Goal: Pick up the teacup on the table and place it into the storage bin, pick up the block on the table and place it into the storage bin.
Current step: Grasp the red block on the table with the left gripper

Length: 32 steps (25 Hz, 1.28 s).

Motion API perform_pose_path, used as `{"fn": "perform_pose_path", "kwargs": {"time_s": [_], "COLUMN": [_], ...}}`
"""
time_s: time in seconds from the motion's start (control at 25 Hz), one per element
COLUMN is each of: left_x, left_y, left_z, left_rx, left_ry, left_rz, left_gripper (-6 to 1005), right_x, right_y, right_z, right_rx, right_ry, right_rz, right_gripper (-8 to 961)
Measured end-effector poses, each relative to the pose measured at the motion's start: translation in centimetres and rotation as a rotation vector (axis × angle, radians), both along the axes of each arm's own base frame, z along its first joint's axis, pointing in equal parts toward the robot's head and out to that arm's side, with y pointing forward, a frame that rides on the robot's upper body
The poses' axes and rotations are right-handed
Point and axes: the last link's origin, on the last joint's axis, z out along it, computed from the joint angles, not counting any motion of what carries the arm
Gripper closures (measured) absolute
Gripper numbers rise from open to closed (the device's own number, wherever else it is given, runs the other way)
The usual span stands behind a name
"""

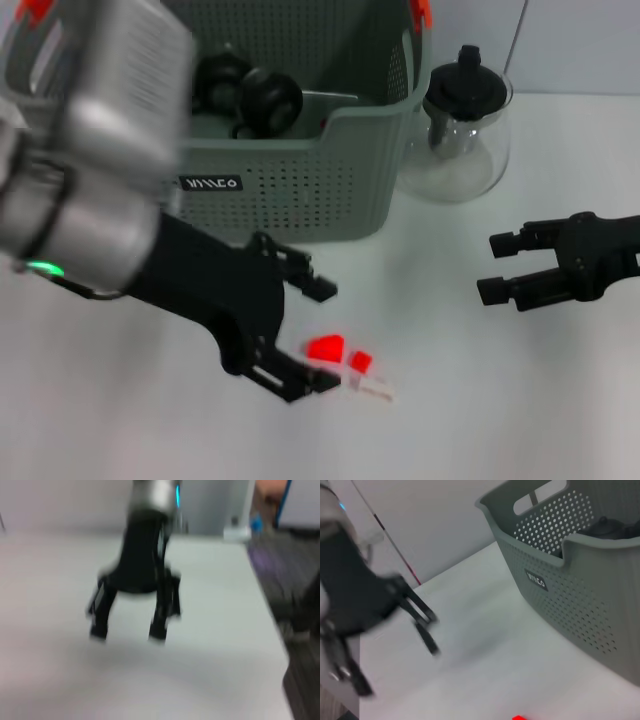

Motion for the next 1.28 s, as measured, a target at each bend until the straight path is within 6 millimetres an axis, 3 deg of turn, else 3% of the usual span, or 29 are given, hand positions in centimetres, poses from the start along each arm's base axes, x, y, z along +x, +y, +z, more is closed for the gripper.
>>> {"fn": "perform_pose_path", "kwargs": {"time_s": [0.2,0.52,0.88,1.28], "left_x": [-0.9,-1.4,-1.4,-1.6], "left_y": [2.0,4.5,5.3,5.4], "left_z": [-4.8,-9.2,-12.0,-12.9], "left_rx": [0.020,0.047,0.075,0.085], "left_ry": [0.223,0.391,0.454,0.473], "left_rz": [0.010,-0.032,-0.080,-0.080], "left_gripper": [154,156,158,161], "right_x": [0.0,0.1,0.5,0.6], "right_y": [0.0,-0.1,-0.2,-0.2], "right_z": [-0.1,-0.2,-0.3,-0.3], "right_rx": [0.001,-0.002,0.002,0.003], "right_ry": [-0.001,-0.005,-0.008,-0.012], "right_rz": [-0.001,-0.002,-0.010,-0.011], "right_gripper": [29,30,30,30]}}
